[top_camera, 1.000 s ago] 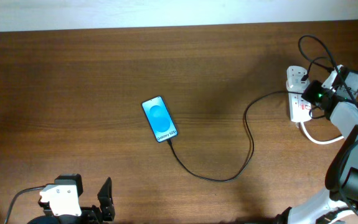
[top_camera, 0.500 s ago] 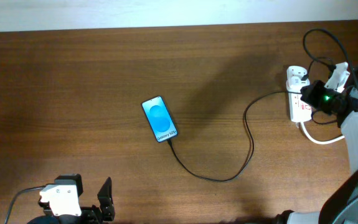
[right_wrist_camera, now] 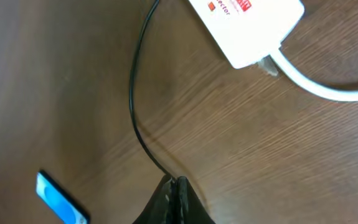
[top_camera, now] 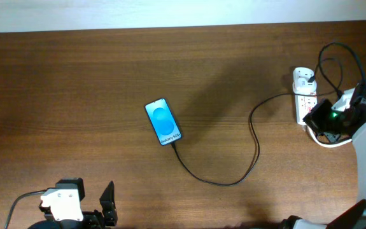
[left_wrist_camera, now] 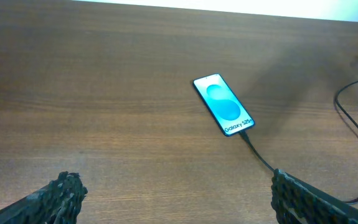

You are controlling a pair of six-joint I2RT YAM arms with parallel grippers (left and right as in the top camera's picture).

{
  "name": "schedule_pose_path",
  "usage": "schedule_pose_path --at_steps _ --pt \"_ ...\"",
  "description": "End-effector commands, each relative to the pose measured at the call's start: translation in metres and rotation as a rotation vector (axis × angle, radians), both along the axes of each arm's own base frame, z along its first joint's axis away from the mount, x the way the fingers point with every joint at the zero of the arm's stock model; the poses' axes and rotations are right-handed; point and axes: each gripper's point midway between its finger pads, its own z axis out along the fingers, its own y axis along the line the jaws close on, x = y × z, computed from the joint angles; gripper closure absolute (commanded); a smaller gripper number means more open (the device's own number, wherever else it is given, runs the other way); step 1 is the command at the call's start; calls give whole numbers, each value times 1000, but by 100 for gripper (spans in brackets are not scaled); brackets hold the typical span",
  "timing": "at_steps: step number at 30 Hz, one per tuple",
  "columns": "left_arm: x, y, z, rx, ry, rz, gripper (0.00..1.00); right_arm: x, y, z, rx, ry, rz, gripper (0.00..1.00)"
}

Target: Plug charger to phone and switch on socket

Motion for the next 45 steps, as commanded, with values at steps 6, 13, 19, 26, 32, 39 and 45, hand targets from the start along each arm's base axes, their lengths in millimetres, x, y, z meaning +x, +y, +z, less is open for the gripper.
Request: schedule_pose_path --at_steps 6,13,19,26,32,39,45 --pt "-1 1 0 17 -8 -1 1 13 -46 -6 -281 -14 34 96" --pt "-1 1 0 17 -8 -1 1 54 -65 -49 -403 -59 240 96" --pt "-1 1 0 17 -8 -1 1 76 -76 -54 -449 -122 240 96" --pt "-1 1 0 17 -8 -1 1 94 -85 -83 -393 -124 124 96" --pt "-1 1 0 17 -8 -1 1 110 -99 -100 -441 -154 104 96" --pt "-1 1 0 17 -8 -1 1 121 -100 -103 -449 -191 105 96" --pt "-1 1 0 17 -8 -1 1 132 -81 -104 -409 -238 155 96"
